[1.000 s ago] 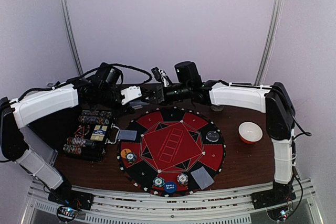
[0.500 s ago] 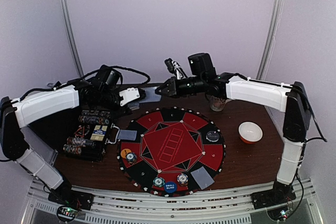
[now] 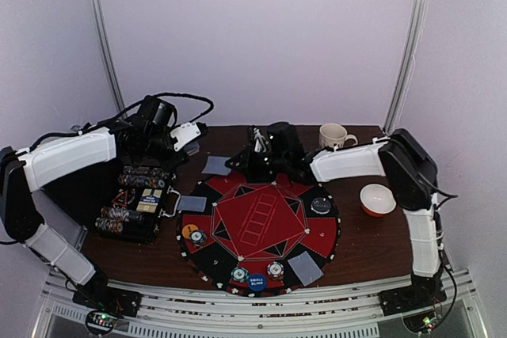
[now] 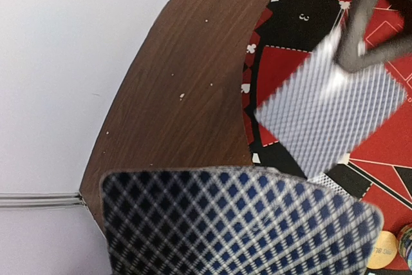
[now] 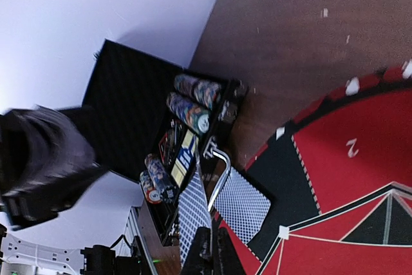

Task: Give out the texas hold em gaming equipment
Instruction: Distribute the poker card in the big blind area.

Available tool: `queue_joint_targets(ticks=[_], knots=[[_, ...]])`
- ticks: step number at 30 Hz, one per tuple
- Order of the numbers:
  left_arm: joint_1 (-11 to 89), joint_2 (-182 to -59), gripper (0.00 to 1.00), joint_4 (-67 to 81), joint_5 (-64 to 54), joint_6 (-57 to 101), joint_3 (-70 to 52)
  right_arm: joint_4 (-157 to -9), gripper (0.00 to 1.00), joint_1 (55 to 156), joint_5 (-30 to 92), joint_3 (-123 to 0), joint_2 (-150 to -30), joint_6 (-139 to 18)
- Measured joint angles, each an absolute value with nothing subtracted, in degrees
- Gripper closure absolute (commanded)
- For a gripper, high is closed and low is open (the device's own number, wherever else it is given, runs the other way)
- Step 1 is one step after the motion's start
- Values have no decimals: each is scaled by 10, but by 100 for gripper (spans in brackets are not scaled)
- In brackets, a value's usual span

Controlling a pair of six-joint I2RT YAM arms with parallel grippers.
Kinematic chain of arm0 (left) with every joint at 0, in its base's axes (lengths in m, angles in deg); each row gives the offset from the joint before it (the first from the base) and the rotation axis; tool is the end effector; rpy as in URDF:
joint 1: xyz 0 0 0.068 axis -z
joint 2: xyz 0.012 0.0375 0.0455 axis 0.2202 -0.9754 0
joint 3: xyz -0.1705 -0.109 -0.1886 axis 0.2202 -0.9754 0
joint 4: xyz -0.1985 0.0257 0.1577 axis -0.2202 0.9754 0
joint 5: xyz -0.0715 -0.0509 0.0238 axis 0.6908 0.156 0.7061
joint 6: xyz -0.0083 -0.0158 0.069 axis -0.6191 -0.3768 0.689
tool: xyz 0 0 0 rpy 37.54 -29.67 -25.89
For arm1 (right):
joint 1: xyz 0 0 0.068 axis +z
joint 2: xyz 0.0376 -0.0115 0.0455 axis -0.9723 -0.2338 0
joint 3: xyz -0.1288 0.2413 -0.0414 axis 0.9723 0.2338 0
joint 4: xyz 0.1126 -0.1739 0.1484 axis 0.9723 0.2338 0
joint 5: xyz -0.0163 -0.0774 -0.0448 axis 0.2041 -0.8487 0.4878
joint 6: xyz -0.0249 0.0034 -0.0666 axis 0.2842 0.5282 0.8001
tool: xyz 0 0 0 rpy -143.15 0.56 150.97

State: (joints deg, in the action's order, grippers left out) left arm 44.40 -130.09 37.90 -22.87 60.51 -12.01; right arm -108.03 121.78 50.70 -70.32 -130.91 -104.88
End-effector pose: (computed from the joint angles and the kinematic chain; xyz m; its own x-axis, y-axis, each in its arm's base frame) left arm 0.2915 -0.1685 0.2782 -0.3509 0.7362 -0.5787 0.6445 0.6382 0.4211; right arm 0.3398 0.3812 0.2142 -0.8397 0.1402 -0.5247 -0.4624 0.3221 0.8261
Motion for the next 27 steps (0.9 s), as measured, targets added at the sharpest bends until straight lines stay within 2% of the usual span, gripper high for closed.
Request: queue_joint_targets(ticks=[8,16,18,21,27], knots=[[441,-1295,52,377,-241,594,-121,-1101,100,1270,529,-815,-1472,-1139],[441,-1295,52,377,-243,592,-124,-1080,100,1271,536,-882,-1513,-1158],[441,-1295,52,377,-244,592,-124,-1074,91,1271,535,-882,-1513,-1159],[441,-1295,52,377,-244,592,-124,-1056,67,1271,532,-884,-1513,-1154],[440,-1295,52,377,-245,592,-124,-998,32,1273,519,-905,-1513,-1128]])
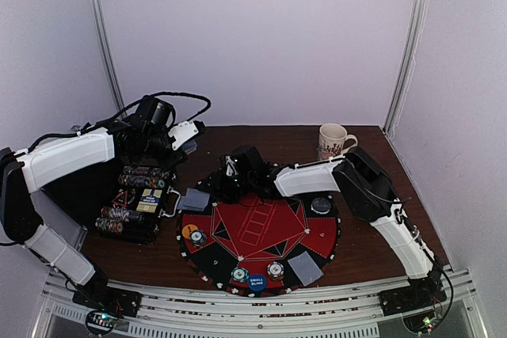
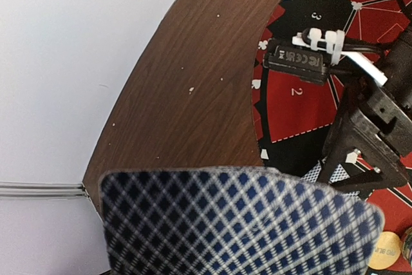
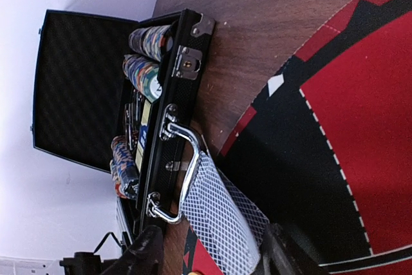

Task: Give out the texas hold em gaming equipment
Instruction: Distribute the poker card in the big blind area, then pick up the poker card from the face-down deck piles.

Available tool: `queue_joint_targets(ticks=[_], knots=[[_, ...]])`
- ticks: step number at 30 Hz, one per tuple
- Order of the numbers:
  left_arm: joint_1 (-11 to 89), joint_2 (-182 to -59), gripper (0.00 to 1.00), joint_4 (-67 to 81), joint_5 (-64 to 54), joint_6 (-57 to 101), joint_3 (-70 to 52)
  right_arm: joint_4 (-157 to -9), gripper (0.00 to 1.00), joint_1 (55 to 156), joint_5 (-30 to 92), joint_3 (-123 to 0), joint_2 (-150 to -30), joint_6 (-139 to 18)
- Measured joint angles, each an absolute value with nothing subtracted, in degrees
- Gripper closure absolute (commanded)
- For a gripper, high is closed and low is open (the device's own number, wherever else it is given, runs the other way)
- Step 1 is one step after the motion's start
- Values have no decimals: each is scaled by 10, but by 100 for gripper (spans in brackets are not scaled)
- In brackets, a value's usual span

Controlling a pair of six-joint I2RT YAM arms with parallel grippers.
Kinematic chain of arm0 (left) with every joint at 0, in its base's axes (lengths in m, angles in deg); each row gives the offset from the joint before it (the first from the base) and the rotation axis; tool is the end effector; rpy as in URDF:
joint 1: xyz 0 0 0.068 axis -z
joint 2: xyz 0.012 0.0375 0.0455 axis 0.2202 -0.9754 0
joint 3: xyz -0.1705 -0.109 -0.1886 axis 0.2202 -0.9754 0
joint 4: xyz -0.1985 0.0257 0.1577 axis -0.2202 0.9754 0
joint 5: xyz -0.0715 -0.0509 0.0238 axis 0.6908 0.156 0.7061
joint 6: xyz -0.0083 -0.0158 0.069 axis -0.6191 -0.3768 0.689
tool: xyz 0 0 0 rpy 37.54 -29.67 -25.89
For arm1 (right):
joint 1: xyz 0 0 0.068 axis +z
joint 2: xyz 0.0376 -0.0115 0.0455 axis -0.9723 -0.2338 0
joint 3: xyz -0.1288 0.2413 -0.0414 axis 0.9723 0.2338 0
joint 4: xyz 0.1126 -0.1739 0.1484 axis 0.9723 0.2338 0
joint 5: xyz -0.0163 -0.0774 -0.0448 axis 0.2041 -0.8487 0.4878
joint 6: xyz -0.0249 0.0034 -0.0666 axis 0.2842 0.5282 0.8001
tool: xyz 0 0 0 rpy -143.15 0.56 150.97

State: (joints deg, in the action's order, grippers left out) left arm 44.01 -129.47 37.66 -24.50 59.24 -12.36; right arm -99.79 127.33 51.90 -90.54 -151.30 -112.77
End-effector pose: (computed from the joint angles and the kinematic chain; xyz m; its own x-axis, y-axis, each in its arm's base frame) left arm 0.2916 -0.1639 0.2802 -0.3739 0.7192 -0.5856 0.6112 0.6660 0.4276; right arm 0.3408 0.4625 0.1324 -0.9457 0.0370 -0.3230 -0.2894 0.3565 0.8883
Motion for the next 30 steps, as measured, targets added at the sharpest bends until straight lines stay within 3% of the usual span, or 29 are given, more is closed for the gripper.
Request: queue_joint_targets(ticks=[5,6,17,25,30], knots=[[438,-1295,52,376,-245,592,-124,-936,1,1276,488,-918,-1501,-1085],[438,-1295,52,376,-245,592,-124,-922,0,1276,478,-918,-1496,-1074],[438,-1295,52,376,-228,603,-124,-803,0,1254,394,-905,-1361,-902],[459,-1282,53,377,-181,649,-123,-827,1,1113,608,-805,-1208,-831],[483,-1279,53,378,-136,665,-116,-938,8,1118,709,-769,-1206,-906]])
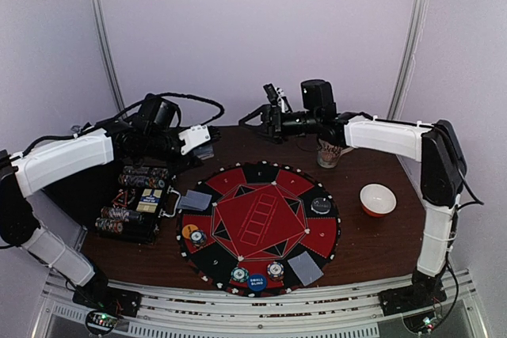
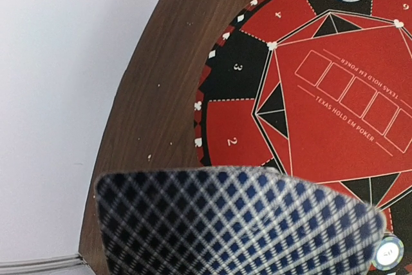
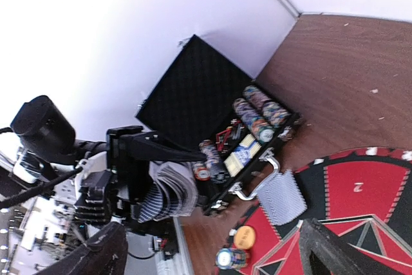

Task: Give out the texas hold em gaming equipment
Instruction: Pick up the poker card from the face-down deck piles.

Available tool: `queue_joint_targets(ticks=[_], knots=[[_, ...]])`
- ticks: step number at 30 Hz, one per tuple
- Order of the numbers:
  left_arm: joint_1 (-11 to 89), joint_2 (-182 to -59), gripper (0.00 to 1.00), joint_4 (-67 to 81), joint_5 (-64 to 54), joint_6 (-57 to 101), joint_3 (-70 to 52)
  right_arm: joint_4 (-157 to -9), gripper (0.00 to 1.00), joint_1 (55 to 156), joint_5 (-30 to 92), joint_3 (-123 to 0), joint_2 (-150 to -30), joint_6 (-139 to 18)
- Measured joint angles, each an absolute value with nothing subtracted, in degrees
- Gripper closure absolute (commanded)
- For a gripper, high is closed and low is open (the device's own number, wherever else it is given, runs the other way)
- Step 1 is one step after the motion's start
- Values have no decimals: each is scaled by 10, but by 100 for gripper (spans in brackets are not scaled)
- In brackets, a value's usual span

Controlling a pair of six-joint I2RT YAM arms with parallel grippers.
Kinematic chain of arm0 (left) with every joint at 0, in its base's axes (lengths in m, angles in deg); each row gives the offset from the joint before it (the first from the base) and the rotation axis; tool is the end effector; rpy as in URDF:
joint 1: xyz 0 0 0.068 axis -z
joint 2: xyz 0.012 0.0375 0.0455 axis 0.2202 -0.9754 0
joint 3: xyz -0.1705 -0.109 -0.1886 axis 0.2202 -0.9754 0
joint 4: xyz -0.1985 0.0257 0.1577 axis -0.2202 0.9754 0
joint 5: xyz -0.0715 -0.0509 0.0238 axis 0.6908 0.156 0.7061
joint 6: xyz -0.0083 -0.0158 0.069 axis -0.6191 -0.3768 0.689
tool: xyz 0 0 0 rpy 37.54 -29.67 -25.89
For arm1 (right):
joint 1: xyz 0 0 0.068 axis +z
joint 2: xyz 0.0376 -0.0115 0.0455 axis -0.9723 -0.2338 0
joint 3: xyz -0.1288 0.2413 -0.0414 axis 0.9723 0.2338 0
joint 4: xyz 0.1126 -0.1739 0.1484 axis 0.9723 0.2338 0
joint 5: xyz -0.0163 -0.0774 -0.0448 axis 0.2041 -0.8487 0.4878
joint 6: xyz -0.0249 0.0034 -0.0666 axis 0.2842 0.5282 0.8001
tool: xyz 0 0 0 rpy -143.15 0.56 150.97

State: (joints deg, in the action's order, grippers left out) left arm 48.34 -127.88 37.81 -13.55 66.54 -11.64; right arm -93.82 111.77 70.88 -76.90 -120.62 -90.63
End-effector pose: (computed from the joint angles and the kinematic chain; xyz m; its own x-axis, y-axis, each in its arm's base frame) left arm 0.2694 -0.1928 0.2921 -0.1482 0.7702 -0.6204 0.7846 0.4734 0.4003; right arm 0.3626 0.3093 0.3135 -0.7134 -0.0033 -0.7008 -0.6906 0.1732 0.7022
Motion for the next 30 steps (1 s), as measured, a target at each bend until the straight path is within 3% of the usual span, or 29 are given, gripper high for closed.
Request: queue_joint_targets(ticks=[7,21,26,30], knots=[[488,-1279,53,378,-106,672,-104,-1089,10,1156,767,-767,-1269,-1051],[488,-1279,54,379,-94,674,-100,-1114,16,1194,780,-845,-1332,-1090],[488,-1279,56,381,-93,675,-94,-1042,27,1201,768,-897,-1359,-1044],[488,-1279,58,387,-97,675,-94,-993,50,1201,763,-906,-1360,-1004]])
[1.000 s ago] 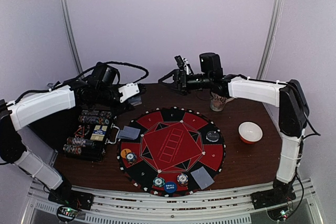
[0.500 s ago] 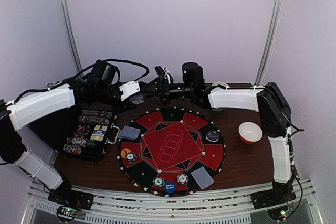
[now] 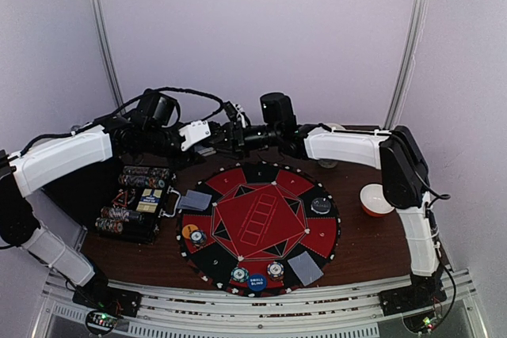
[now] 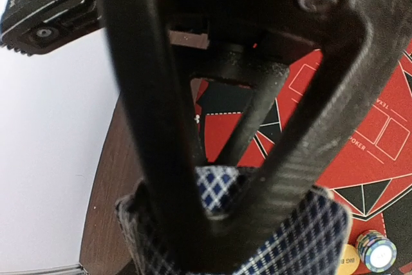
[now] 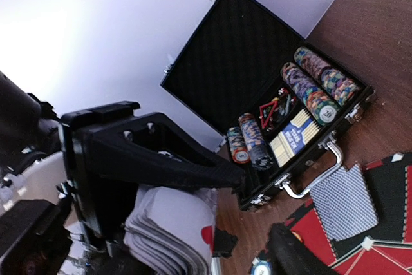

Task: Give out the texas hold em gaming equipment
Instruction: Pick up the poker card from the face-down deck piles, then distribute the poker card in the small blind area.

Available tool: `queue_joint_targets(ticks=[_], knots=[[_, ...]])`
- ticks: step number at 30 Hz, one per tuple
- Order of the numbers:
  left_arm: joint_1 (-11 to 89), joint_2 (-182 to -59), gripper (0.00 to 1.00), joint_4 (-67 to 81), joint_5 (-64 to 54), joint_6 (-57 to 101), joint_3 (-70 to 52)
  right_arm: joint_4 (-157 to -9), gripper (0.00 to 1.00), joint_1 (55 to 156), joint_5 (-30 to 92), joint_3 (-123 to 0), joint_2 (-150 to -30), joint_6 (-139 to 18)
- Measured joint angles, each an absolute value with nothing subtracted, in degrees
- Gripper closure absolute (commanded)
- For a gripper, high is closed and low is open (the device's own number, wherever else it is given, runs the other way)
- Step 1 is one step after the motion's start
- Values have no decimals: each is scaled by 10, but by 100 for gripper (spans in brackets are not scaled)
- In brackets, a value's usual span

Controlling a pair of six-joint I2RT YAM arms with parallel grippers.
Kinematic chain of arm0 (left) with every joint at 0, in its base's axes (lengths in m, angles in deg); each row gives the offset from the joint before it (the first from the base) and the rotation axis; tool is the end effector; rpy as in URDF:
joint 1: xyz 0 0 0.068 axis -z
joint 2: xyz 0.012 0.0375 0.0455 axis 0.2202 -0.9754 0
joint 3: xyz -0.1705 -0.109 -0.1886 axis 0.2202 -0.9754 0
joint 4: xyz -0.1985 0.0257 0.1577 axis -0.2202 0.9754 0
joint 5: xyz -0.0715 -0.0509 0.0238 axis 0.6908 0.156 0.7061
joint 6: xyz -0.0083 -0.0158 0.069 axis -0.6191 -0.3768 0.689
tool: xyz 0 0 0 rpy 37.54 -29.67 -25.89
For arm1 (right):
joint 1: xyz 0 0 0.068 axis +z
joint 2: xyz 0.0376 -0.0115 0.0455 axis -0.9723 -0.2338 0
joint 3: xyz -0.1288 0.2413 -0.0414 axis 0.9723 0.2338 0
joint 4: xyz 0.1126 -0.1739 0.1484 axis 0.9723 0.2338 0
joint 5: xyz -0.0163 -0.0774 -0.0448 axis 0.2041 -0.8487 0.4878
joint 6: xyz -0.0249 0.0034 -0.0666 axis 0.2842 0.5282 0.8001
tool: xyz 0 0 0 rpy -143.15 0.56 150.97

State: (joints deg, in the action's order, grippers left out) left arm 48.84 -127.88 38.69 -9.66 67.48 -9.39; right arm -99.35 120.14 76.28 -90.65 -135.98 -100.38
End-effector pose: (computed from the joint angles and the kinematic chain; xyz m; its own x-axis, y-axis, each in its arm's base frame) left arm 0.2668 -0.1993 0.3042 -0.0943 0.7526 -0.6516 0.8163 0.4331 0.3821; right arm 0.3536 0.4017 0.2797 -0.7811 -0.1340 -0.6099 -0.6139 -0.0137 0.7892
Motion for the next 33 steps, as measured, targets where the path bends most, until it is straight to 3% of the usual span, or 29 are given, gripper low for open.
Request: queue_joint_targets(ticks=[3,7,12,20,28,33], knots=[[488,-1280,57,396,-102,676,-94,-967,59,1202,761,-907,-1357,-979],[488,-1281,57,400,-110,679,-94,-930,78,1201,751,-907,-1342,-947],[488,-1281,58,400,-120,681,-95,-889,82,1197,739,-908,-1325,-921],[488,-1281,58,402,-136,681,-103,-803,100,1194,718,-939,-1321,-863],[488,-1281,58,400,-145,681,-109,-723,100,1173,704,-944,-1289,-805],[488,-1281,58,400,-152,681,-114,-624,100,1128,670,-944,-1235,-693]])
